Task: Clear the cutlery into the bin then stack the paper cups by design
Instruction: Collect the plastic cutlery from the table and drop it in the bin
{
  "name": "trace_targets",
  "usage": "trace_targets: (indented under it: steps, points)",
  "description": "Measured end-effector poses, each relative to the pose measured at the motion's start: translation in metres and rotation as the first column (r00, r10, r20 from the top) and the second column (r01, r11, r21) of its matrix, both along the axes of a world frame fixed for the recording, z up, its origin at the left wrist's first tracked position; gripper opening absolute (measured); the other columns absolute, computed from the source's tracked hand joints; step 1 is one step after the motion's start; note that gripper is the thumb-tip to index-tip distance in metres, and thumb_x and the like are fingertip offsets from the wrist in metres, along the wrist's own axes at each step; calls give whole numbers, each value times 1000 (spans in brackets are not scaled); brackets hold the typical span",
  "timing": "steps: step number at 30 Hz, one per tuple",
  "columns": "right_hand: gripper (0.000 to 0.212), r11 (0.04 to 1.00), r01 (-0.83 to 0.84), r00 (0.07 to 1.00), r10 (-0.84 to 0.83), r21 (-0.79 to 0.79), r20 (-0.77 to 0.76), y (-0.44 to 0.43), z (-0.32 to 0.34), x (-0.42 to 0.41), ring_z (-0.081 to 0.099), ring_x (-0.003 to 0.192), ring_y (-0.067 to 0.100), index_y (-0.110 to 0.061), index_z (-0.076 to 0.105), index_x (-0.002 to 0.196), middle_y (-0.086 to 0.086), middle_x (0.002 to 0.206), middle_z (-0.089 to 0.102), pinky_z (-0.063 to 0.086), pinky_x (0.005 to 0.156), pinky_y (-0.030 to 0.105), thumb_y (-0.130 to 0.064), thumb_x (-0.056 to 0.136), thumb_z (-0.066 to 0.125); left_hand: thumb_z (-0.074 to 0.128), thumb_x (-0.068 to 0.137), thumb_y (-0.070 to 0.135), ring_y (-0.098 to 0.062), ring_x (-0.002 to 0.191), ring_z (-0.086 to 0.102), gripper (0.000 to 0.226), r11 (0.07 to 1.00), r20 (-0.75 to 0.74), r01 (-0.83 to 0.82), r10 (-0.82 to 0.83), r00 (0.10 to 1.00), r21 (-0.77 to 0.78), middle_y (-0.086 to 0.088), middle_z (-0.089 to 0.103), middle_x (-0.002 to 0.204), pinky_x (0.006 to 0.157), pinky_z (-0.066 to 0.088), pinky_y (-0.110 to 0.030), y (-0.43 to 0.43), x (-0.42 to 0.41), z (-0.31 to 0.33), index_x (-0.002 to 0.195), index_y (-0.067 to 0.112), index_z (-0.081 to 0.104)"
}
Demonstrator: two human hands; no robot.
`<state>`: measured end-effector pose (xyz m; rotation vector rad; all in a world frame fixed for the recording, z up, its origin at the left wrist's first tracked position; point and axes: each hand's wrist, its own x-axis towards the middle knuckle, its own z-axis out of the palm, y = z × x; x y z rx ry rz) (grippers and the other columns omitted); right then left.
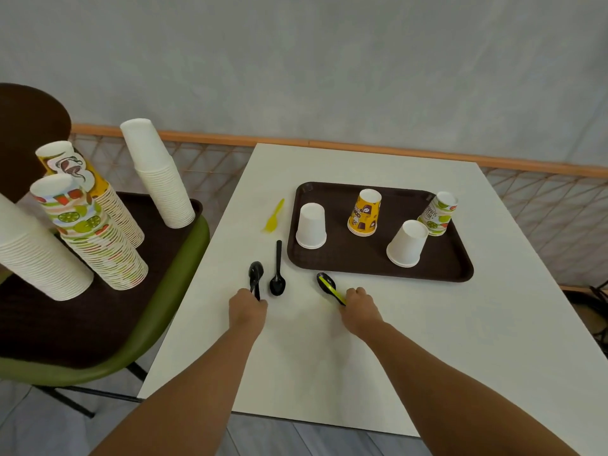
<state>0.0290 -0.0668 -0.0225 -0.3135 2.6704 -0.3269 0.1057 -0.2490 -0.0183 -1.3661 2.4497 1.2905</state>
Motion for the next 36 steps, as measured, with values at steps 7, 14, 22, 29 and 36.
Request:
trace_targets:
  steps: [7,14,22,29,36]
  points:
    - [30,996,-83,992,80,23,98,-15,0,1,49,118,33,1,43,123,19,128,47,40,93,36,-9,97,30,48,92,11,-29,87,62,22,1000,70,-18,17,997,13,-19,63,107,67,46,-32,-8,2,-4,103,-5,58]
    - [26,997,-30,981,43,-75,189,-22,13,5,46,85,25,0,43,117,21,119,56,35,72,30,-10,98,29,41,94,11,-25,115,46,37,996,104,50,-42,994,-71,-14,48,126,90,40,-27,-16,19,0,131,6,46]
    - [13,941,187,920,-67,-281,387,-23,19,21,48,49,18,-8,36,86,11,73,50,42,48,29,-8,95,26,35,99,13,-25,80,48,17,996,-98,81,-83,992,-22,-20,56,103,68,37,-33,-18,23,9,107,-1,42]
    - [10,693,477,797,-82,-541,598,-22,37,31,55,57,22,-6,46,89,11,71,55,50,55,31,-8,97,40,33,97,12,-13,60,39,15,955,-354,228,-150,923,190,-1,45,73,53,31,-27,4,14,30,98,8,48]
    - [19,428,650,734,-138,-629,665,-7,48,36,49,58,21,-3,50,101,10,68,46,46,56,31,-19,101,39,33,96,12,-14,64,42,20,871,-323,391,-294,900,297,-7,54,91,68,37,-35,66,-4,37,97,12,53]
